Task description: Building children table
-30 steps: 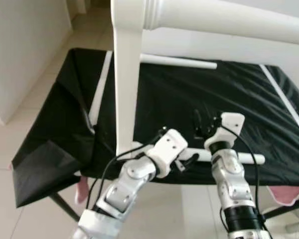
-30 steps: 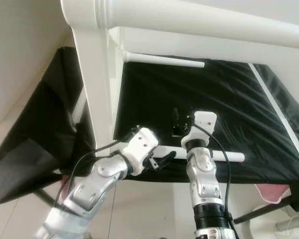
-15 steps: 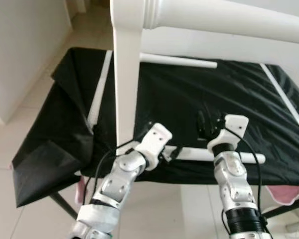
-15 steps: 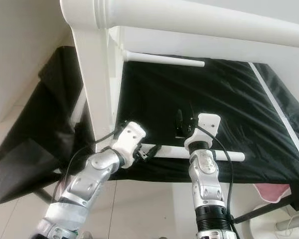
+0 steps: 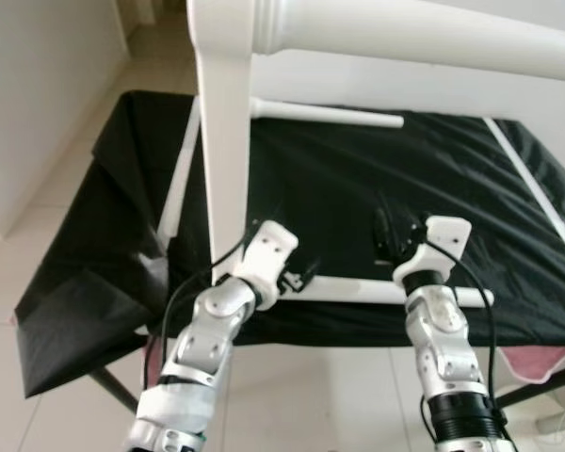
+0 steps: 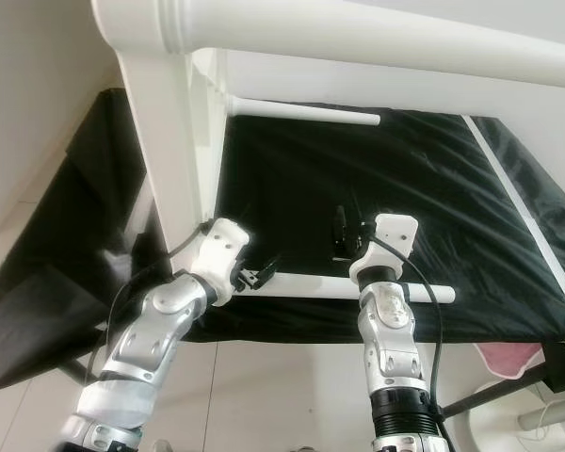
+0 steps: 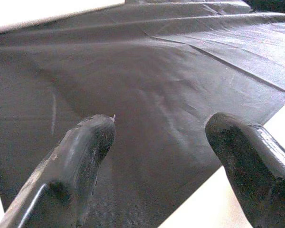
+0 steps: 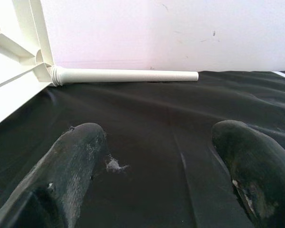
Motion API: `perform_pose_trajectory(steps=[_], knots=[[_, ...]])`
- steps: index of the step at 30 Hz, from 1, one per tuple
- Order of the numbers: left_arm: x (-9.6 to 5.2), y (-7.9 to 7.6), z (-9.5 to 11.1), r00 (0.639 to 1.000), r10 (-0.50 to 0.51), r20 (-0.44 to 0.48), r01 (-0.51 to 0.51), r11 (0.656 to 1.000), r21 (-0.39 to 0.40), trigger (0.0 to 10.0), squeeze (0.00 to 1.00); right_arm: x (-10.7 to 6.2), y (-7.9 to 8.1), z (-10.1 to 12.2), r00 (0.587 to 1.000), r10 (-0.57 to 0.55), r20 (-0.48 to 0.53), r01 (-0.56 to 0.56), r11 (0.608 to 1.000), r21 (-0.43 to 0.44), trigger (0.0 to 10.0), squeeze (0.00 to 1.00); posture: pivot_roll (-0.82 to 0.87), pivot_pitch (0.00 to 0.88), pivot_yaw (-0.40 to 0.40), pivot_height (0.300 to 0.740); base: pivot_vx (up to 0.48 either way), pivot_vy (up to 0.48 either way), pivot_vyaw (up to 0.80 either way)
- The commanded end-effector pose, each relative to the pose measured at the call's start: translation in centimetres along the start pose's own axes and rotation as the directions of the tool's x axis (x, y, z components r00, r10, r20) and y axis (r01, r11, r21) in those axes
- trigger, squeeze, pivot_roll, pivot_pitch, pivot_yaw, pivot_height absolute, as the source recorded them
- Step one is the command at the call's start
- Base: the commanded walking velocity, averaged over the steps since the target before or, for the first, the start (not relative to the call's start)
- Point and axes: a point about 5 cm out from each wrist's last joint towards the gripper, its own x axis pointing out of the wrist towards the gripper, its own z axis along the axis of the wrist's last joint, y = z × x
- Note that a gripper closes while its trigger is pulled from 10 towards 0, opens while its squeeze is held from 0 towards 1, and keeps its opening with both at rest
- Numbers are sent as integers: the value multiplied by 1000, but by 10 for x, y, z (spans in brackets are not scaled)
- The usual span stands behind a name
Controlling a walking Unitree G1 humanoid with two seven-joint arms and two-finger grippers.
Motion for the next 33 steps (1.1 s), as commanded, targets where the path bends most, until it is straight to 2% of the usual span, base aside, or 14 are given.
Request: perform_pose_trajectory(steps=[1, 8, 9, 11, 16, 20, 23, 28, 33], knots=[[-17, 30, -24, 905, 413, -103, -415, 910, 4, 10000, 0, 1, -3, 1, 1000, 0, 7, 0, 1000, 0, 10000, 0, 49, 80, -73, 740, 0, 0, 0], [-16, 27, -24, 917, 388, -89, -391, 921, -8, 10000, 0, 2, 1, 0, 1000, 18, 6, -18, 1000, 4, 10000, 0, 55, 74, -78, 740, 0, 0, 0], [-12, 21, -20, 930, 363, -63, -364, 932, -5, 10000, 0, 2, 3, -1, 1000, 27, 6, -27, 1000, 5, 10000, 0, 56, 70, -77, 740, 0, 0, 0], [-7, 11, -12, 949, 314, -15, -314, 948, -52, 10000, 0, 2, 4, -1, 999, 34, 6, -34, 999, 5, 10000, 0, 55, 65, -74, 740, 0, 0, 0], [-4, 3, -3, 956, 293, 37, -292, 956, -30, 10000, 0, 2, 4, -2, 999, 33, 4, -33, 999, 3, 10000, 0, 49, 61, -68, 740, 0, 0, 0], [0, 2, -1, 960, 275, 50, -275, 961, -15, 10000, 0, 0, 2, -3, 1000, 26, 2, -26, 1000, 1, 10000, 0, 43, 52, -60, 740, 0, 0, 0], [3, 2, 0, 966, 252, 58, -250, 967, -39, 10000, 0, -1, 1, -4, 1000, 22, 2, -22, 1000, -1, 10000, 0, 38, 43, -53, 740, 0, 0, 0], [1, 3, -3, 969, 243, 53, -240, 970, -47, 10000, 0, -3, -1, -5, 1000, 12, 2, -12, 1000, -3, 10000, 0, 34, 34, -43, 740, 0, 0, 0], [2, 4, -4, 972, 233, 43, -233, 973, -9, 10000, 0, -4, -2, -6, 1000, 5, 0, -5, 1000, -5, 10000, 0, 35, 26, -38, 740, 0, 0, 0]])
